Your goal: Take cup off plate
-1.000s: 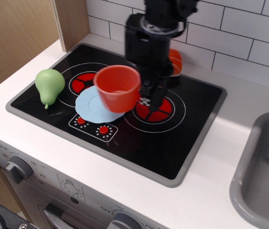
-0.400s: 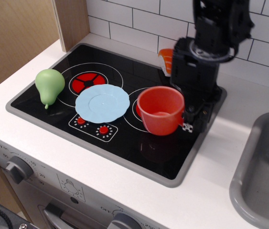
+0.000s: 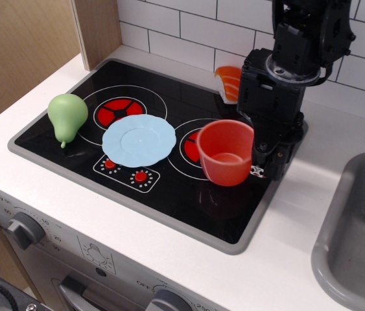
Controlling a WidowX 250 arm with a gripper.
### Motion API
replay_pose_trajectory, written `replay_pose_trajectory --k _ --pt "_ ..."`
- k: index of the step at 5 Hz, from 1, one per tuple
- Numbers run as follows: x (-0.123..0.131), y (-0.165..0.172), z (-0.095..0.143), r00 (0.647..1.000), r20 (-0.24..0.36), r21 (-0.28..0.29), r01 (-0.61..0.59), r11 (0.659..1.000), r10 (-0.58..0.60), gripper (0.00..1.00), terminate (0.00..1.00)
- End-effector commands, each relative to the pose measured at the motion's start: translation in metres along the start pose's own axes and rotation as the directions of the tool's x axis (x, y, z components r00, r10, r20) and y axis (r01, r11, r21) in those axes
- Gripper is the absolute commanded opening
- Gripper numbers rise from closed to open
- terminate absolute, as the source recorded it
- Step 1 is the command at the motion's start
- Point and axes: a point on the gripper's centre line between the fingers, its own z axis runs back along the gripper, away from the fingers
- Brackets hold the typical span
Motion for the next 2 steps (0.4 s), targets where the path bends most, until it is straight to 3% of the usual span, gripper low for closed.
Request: replay_pose_trajectory --k 1,2 --pt "0.001 0.004 0.032 0.999 -0.010 -0.073 0.036 0.997 -0.037 1.00 0.00" --pt "-0.003 0.007 0.046 0.995 0.001 -0.111 0.101 0.989 -0.101 1.00 0.00"
